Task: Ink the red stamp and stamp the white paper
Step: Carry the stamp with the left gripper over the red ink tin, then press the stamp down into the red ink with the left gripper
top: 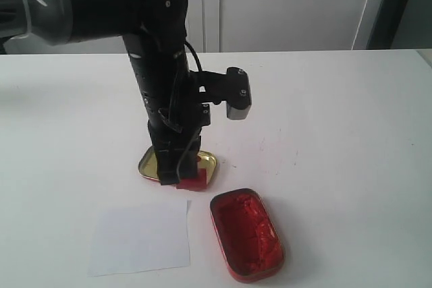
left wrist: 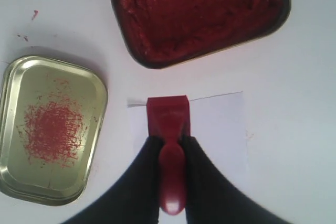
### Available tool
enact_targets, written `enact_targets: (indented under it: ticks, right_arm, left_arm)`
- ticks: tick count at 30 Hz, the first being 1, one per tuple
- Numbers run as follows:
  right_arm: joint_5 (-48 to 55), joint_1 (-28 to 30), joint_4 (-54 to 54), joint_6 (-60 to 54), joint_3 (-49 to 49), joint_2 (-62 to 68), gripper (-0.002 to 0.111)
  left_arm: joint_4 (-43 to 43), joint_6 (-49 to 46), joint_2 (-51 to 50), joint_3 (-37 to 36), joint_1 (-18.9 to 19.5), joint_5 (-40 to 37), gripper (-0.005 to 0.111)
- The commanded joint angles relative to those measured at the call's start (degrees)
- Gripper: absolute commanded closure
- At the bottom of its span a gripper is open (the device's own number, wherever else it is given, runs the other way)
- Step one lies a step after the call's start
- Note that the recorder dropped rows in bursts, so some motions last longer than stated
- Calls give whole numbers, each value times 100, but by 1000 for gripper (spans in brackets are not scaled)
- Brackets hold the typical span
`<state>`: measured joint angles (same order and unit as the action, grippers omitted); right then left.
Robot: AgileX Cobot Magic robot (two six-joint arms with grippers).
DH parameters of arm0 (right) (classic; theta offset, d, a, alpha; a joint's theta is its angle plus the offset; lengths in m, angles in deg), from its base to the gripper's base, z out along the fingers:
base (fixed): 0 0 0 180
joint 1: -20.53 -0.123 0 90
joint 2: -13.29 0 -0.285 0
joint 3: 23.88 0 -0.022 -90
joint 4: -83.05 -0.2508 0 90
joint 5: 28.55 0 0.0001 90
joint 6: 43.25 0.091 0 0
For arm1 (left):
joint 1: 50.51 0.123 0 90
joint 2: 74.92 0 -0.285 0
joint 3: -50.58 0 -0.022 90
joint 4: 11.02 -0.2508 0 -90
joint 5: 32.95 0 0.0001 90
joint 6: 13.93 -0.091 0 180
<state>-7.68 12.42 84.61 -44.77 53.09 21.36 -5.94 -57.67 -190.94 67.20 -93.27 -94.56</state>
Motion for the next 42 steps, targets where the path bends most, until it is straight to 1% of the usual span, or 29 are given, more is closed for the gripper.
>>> enact_targets:
  ticks: [1,10,14,18,20,24,27,32,36,42]
  right_arm:
    - [-87,28,27,11,25,-28,108]
    - [-87,28,27,11,25,-28,108]
    - [-87,28,27,11,25,-28,108]
    - [-87,28,27,11,25,-28,108]
    - [-87,28,27,11,25,-28,108]
    - [-87,28,27,11,25,-28,108]
    - [-87,28,27,11,25,-28,108]
    - [-87,28,27,11,25,-28,108]
    - [-87,28,27,11,25,-28,108]
    - [-87,28,27,11,25,-28,108]
  left_arm:
    - [129,50,83,-103,-33,-23,107]
    - [264,38,83,-126,-33,236,107]
    - [644,38,83,-126,-33,527,107]
    - [1170,49,16,-126,-33,544,107]
    - [1273,71,-86,-126,-33,544,107]
    - [1272,241,-352,-126,-33,568,107]
    - [1272,528,-495,-126,-33,755,107]
    - [1207,676,-520,-126,-234,1136,107]
    - [944,976,-534,-126,-407,1238,107]
    - [862,1140,-662,-126,-431,1351,107]
